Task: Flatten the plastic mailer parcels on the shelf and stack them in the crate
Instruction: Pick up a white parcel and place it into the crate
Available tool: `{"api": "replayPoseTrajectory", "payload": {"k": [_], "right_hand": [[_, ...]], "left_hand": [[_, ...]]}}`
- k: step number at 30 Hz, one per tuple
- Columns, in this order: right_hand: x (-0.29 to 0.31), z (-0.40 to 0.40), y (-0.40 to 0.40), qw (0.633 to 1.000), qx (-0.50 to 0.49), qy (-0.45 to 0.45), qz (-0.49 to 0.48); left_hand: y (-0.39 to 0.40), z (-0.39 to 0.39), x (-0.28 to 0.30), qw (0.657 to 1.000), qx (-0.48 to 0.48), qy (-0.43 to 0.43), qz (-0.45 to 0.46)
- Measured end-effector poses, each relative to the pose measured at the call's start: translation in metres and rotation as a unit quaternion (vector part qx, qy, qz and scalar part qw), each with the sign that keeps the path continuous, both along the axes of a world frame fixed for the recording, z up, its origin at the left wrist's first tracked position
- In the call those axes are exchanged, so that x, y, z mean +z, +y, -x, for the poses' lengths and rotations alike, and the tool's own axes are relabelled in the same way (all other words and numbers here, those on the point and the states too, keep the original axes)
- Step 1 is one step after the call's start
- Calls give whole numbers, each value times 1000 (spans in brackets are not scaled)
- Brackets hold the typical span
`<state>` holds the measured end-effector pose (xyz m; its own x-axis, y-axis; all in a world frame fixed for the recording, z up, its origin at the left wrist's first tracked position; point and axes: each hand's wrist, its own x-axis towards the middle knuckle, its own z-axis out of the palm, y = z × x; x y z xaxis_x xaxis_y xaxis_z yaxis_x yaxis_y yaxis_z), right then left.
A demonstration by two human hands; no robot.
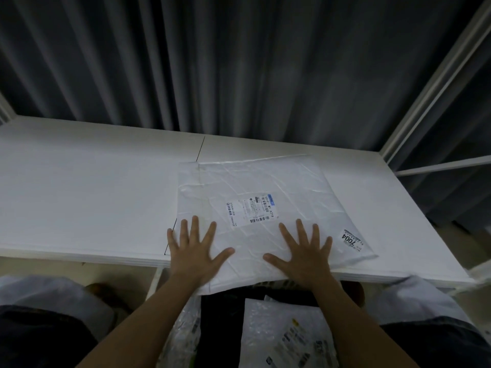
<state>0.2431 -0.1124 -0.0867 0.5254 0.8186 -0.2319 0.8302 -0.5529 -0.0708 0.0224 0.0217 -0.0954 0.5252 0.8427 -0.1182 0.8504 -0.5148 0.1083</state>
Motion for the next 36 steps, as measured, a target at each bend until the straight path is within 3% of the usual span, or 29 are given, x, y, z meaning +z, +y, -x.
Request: {"api": "replayPoseTrajectory", "payload": {"k": [7, 14, 20, 23, 26, 36], "right_hand": [[-4, -1, 0, 1000, 1, -1, -16], [10, -4, -1, 1000, 4, 25, 12], [17, -22, -17, 978, 79, -45, -188], [15, -31, -18, 993, 16, -74, -95], [4, -39, -18, 999, -22, -40, -30], [-12, -41, -15, 998, -39, -27, -45]], "left_hand": [[-1, -2, -2, 1000, 6, -8, -13], [2, -1, 7, 999, -13, 38, 15], [19, -2, 34, 994, -23, 80, 69], [24, -10, 33, 995, 3, 61, 82], [23, -17, 23, 997, -5, 29, 68], [24, -23, -3, 1000, -12, 26, 8]]}}
